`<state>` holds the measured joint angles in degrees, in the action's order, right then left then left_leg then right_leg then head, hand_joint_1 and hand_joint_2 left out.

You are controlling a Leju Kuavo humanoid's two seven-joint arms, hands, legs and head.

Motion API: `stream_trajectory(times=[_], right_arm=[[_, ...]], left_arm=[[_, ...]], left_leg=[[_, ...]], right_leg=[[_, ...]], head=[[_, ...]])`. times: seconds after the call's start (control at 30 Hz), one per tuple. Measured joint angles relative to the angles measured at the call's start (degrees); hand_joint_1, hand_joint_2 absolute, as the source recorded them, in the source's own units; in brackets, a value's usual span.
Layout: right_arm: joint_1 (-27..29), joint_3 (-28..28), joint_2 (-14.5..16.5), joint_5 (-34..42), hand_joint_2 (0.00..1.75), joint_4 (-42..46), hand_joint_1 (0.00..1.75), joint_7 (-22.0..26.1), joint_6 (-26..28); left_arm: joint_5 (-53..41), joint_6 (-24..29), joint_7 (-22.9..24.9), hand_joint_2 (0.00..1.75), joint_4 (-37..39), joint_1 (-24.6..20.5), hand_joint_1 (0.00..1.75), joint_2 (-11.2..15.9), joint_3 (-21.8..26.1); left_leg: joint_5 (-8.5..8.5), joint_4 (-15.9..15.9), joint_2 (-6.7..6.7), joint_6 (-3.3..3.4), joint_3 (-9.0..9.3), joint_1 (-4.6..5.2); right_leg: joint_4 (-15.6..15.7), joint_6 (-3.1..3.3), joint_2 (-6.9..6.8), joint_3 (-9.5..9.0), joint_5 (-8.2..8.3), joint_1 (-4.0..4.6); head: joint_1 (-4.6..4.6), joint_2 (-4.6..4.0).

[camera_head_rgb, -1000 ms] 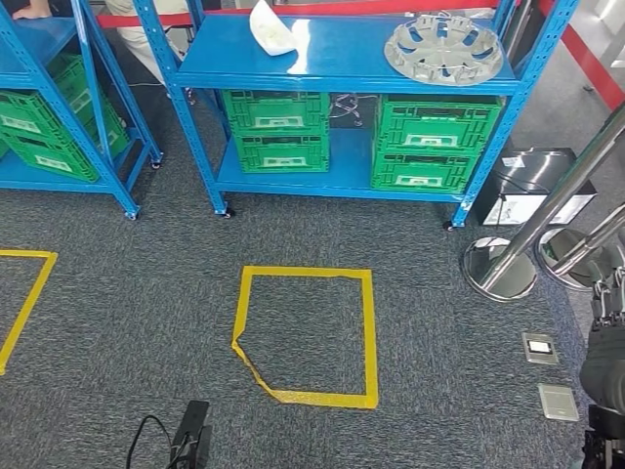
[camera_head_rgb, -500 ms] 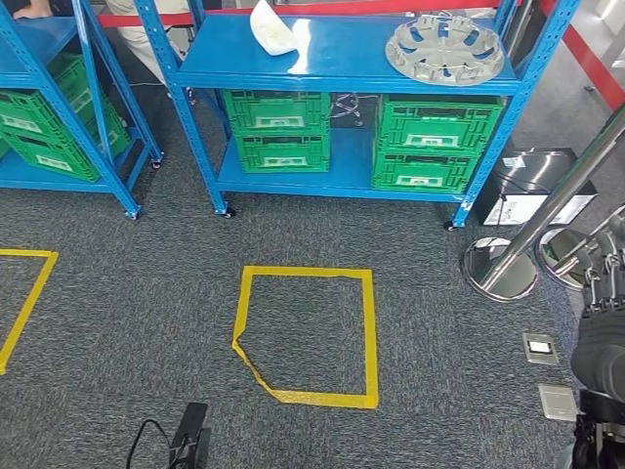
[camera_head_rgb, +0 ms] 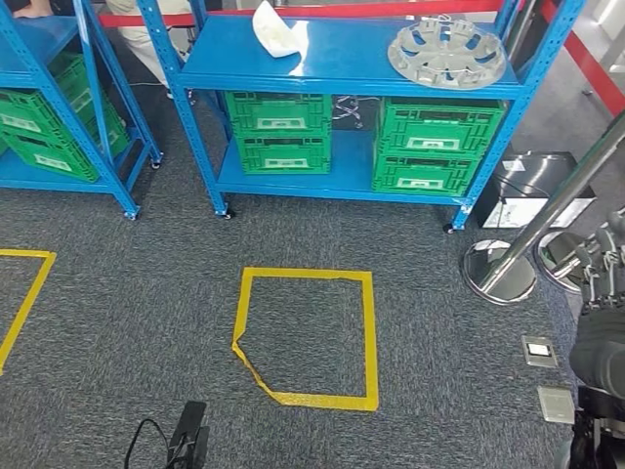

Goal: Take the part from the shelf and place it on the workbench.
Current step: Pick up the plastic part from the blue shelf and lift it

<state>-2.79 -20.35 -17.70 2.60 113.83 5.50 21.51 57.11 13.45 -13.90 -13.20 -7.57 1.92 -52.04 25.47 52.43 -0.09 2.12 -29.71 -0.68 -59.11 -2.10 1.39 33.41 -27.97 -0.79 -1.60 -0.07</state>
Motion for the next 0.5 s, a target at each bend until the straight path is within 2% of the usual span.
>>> stream_trajectory(times=[0.07,0.1,0.13,0.17,0.2,0.27,0.3,0.43,0.47,0.5], right_arm=[[-0.10,-0.07,0.00,0.00,0.00,-0.14,0.00,-0.02,-0.02],[-0.08,-0.10,0.00,0.00,0.00,-0.26,0.00,-0.03,-0.04],[-0.07,-0.13,0.00,0.01,0.00,-0.38,0.00,-0.03,-0.06],[-0.09,-0.12,0.00,0.01,0.00,-0.48,0.00,-0.03,-0.08],[-0.12,-0.11,0.00,0.01,0.00,-0.55,0.00,-0.02,-0.09],[-0.27,-0.12,0.02,0.02,0.00,-0.68,0.00,-0.01,-0.14],[-0.35,-0.14,0.03,0.04,0.00,-0.73,0.00,-0.02,-0.19],[-0.49,-0.14,0.04,0.11,0.00,-0.81,0.00,0.01,-0.37],[-0.55,-0.13,0.04,0.14,0.00,-0.81,0.00,0.03,-0.39],[-0.60,-0.15,0.04,0.17,0.00,-0.81,0.00,0.04,-0.43]], left_arm=[[-0.02,-0.01,0.17,0.00,0.00,0.06,0.00,0.03,0.00],[-0.02,-0.01,0.27,0.00,0.00,0.13,0.00,0.04,0.00],[-0.02,-0.01,0.34,0.00,0.00,0.20,0.00,0.04,0.00],[-0.02,-0.01,0.38,0.00,0.00,0.25,0.00,0.04,0.00],[-0.02,-0.01,0.39,0.00,0.00,0.28,0.00,0.03,0.00],[-0.02,-0.01,0.39,0.00,0.01,0.24,0.00,0.09,0.00],[-0.01,-0.01,0.39,0.00,0.02,0.18,0.00,0.14,0.01],[0.03,0.01,0.38,0.00,0.02,0.09,0.00,0.22,0.01],[0.03,0.01,0.37,0.00,0.02,0.04,0.00,0.22,0.02],[0.03,0.01,0.36,0.00,0.02,-0.03,0.00,0.22,0.02]], left_leg=[[0.27,-0.08,0.32,0.13,0.44,0.03],[0.46,-0.05,0.44,0.08,0.62,0.00],[0.70,0.01,0.52,-0.08,0.87,-0.06],[1.00,0.10,0.56,-0.30,1.20,-0.18],[1.40,0.28,0.57,-0.59,1.62,-0.35],[2.30,0.78,0.58,-1.41,2.23,-0.46],[2.61,1.00,0.58,-1.83,2.31,-0.43],[3.32,1.44,0.67,-2.97,2.52,-0.49],[4.14,2.98,0.66,-3.20,1.95,-0.55],[5.44,5.95,0.61,-3.39,0.49,-0.57]], right_leg=[[-8.36,-0.23,-0.63,4.17,-3.34,-0.12],[-11.41,-0.35,-0.73,5.85,-4.04,-0.26],[-12.32,-0.47,-0.81,6.51,-3.61,-0.41],[-10.76,-0.57,-0.92,5.90,-2.05,-0.58],[-7.00,-0.70,-1.12,4.15,0.33,-0.76],[0.67,-0.83,-1.43,0.22,2.97,-0.78],[2.75,-0.63,-1.45,-0.99,3.17,-0.66],[3.28,1.05,-0.91,-1.89,2.11,-0.37],[3.38,1.42,-0.86,-2.18,1.95,-0.43],[3.47,1.76,-0.86,-2.49,1.78,-0.45]], head=[[0.24,0.00],[0.26,0.00],[0.27,-0.01],[0.27,-0.01],[0.27,-0.01],[0.40,0.00],[0.49,0.00],[0.25,0.00],[0.12,0.00],[-0.06,0.00]])
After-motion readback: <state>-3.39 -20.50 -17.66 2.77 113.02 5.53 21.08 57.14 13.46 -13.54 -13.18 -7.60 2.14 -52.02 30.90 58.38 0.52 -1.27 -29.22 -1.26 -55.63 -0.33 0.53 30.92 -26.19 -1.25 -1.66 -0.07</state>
